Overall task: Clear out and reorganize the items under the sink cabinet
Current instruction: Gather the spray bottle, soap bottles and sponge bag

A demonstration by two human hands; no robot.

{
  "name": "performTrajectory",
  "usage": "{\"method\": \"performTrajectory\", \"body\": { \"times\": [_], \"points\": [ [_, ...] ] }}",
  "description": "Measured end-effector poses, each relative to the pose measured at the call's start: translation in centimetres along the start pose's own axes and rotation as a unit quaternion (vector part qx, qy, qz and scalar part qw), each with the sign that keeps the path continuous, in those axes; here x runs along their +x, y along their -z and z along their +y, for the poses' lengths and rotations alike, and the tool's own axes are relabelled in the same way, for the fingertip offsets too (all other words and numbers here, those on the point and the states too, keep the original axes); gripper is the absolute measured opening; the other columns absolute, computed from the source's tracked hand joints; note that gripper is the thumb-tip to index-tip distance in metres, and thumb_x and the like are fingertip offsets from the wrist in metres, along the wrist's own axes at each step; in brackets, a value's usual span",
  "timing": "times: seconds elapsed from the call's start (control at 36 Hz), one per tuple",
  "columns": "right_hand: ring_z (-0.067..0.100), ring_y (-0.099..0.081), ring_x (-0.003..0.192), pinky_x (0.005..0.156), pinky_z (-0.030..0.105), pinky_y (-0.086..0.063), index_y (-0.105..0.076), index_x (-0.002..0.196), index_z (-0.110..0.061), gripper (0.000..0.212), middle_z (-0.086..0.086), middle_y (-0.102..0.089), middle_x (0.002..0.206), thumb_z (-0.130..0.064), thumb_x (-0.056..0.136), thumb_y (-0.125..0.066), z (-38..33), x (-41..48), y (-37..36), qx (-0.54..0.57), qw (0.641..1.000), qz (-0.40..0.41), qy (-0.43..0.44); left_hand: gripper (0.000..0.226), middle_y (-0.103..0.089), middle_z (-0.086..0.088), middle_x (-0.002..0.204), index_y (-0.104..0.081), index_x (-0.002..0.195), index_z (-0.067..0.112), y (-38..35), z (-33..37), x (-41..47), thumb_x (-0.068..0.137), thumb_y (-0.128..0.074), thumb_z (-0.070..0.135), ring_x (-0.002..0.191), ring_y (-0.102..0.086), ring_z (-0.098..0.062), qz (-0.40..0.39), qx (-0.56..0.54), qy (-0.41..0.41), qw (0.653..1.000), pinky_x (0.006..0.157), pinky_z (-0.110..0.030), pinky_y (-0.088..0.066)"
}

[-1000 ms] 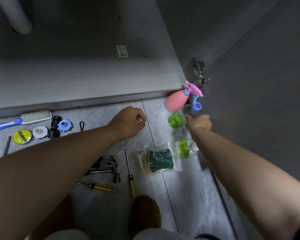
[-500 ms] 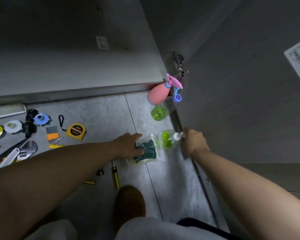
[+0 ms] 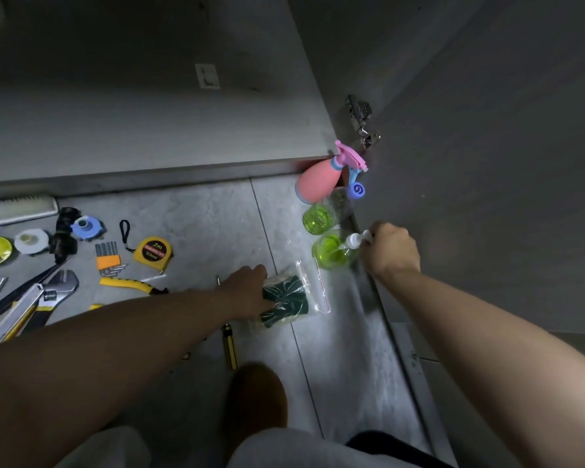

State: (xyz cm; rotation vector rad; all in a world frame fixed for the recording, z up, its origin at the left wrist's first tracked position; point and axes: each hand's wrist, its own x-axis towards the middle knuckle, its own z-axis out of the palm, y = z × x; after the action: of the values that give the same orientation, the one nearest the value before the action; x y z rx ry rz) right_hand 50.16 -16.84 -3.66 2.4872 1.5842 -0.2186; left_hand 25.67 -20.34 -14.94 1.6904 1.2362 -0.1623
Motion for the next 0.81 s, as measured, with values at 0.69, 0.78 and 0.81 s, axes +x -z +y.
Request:
{"method": "performTrajectory", "body": {
  "times": [0.69, 0.78, 0.81],
  "points": [
    [0.026, -0.073, 0.078, 0.076, 0.039, -0.063, -0.064, 0.115, -0.005, 0.059, 0.017, -0.073, 0.105, -0.060, 0.095, -0.053, -0.6, -10.0, -8.6, 0.257, 0.811, -0.504, -0.150, 0.064, -0.059, -0.013, 0.130, -0.040, 0.137, 0.015, -0.6, 0.2, 0.3, 0.088, -0.077, 0.034, 0.112, -0.060, -0.026, -0.037, -0.062, 0.042, 0.997, 0.094, -0.038, -0.052],
    [0.023, -0.068, 0.101, 0.081, 0.038, -0.062, -0.048, 0.132, -0.020, 0.052, 0.009, -0.060, 0.128, -0.056, 0.095, -0.056, -1.3, -11.2, -10.2, 0.365, 0.779, -0.481, -0.167, 0.064, -0.058, -0.002, 0.120, -0.046, 0.133, 0.016, -0.6, 0.4, 0.2, 0.083, -0.081, 0.037, 0.103, -0.057, -0.018, -0.037, -0.099, 0.053, 0.993, 0.082, -0.029, -0.050],
    [0.024, -0.065, 0.108, 0.086, 0.041, -0.060, -0.046, 0.134, -0.023, 0.049, 0.005, -0.059, 0.131, -0.053, 0.096, -0.055, -1.9, -11.3, -10.3, 0.407, 0.766, -0.467, -0.172, 0.060, -0.057, 0.002, 0.112, -0.051, 0.129, 0.017, -0.6, 0.5, 0.1, 0.082, -0.082, 0.037, 0.096, -0.056, -0.013, -0.040, -0.114, 0.053, 0.991, 0.073, -0.024, -0.048]
  ]
}}
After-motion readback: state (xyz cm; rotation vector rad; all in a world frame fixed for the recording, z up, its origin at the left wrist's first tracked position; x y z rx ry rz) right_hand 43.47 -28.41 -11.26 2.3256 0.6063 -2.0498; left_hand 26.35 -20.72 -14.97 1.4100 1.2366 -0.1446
